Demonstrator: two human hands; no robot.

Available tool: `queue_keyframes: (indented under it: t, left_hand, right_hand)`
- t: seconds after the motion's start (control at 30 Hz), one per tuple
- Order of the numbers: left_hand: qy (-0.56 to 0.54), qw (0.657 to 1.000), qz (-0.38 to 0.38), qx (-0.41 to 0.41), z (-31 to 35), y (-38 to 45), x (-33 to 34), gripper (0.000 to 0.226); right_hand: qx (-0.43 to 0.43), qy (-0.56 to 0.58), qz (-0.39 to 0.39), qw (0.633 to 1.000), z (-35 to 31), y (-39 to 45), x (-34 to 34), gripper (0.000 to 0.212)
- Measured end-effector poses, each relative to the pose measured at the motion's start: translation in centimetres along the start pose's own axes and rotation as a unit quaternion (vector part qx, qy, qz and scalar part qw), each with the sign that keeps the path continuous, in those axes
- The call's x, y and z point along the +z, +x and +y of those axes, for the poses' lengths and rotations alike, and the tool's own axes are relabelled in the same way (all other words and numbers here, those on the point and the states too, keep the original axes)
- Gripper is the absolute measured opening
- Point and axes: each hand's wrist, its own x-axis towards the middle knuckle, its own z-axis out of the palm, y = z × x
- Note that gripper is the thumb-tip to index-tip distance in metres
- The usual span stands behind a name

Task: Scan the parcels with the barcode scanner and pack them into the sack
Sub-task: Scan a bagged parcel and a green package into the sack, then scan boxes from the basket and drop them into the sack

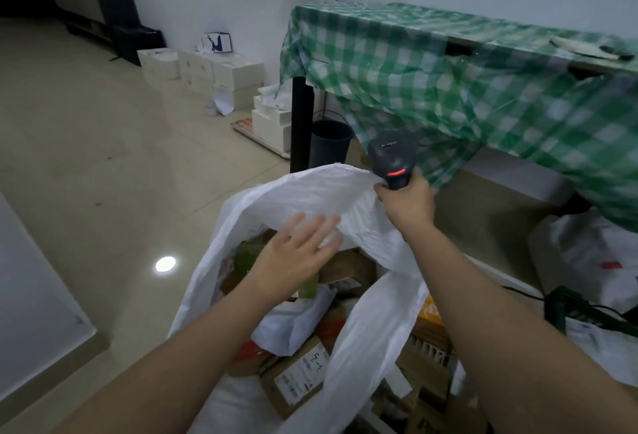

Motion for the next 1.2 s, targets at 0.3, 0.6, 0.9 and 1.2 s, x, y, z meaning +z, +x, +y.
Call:
queue_keyframes:
  t: [0.3, 0.6, 0.9, 1.2]
  left_hand:
    - [0.129, 0.942, -0.178, -0.252, -6.8, 3.2, 3.3, 0.113]
    - [-0.095, 0.932, -0.125, -0.326, -12.6, 11.4, 3.2, 0.014]
    - [-0.105, 0.915, -0.178, -0.346, -11.8, 8.5, 2.6, 0.04]
    - [-0.226, 0.88, -0.279, -0.312, -6.8, 7.6, -4.0, 0.052]
  right_hand:
    - [-0.019, 0.035, -0.026, 0.999, 0.3, 0.7, 0.7, 0.021]
    - [-0.02, 0.113, 0.028, 0.993, -1.2, 5.5, 0.9, 0.023]
    - [0.01, 0.056, -0.038, 0.998, -1.9, 3.4, 0.3, 0.025]
    - [-0.013, -0.079, -0.075, 0.994, 0.0, -3.7, -6.9, 0.018]
